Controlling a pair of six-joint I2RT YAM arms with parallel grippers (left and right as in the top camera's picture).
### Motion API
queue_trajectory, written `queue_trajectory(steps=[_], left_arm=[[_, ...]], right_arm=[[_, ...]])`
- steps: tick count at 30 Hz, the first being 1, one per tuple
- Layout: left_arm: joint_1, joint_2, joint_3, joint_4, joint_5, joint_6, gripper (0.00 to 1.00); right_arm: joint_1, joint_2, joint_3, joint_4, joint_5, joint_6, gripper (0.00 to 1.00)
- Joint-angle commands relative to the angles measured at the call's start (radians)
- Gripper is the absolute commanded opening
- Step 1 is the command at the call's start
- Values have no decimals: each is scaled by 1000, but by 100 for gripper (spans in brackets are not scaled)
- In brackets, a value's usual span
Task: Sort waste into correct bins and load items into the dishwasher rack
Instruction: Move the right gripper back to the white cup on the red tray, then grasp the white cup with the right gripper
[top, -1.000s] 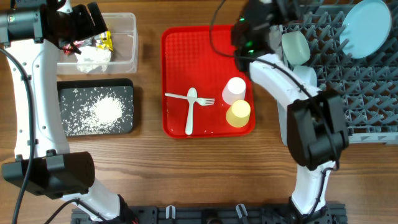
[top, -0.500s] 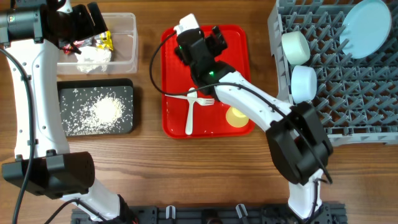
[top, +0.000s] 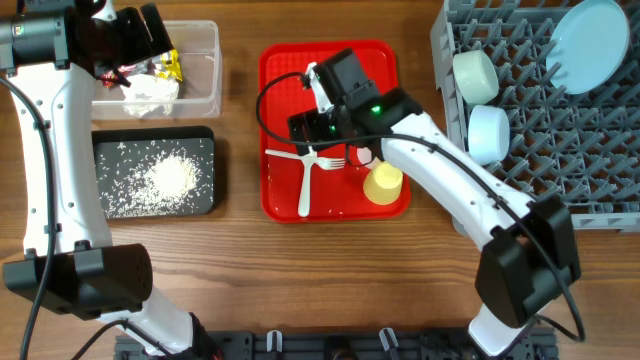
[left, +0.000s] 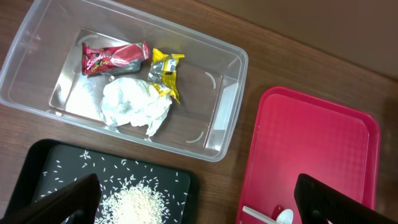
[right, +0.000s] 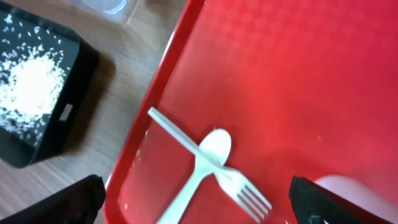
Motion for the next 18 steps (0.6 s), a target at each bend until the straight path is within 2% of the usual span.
queue_trajectory(steps=[1,2,3,4,6,10,18], left_arm=[[6,8,-6,1,-2,16,100],[6,8,-6,1,-2,16,100],[6,8,-6,1,-2,16,100],[6,8,-6,1,-2,16,100],[6,8,-6,1,-2,16,100],[6,8,-6,1,-2,16,100],[6,8,-6,1,-2,16,100]], right_arm=[[24,88,-56,38,60,-63,94],[23,103,-56,33,71,-58,86],[15,108,-56,21,86,-14,85],[-3,93,-52,2,106,66,85],[-27,63,-51,-7,107,99,85],[-100,-10,-51,-13,111,119,85],[-190,16,-60,-58,192,131,86]])
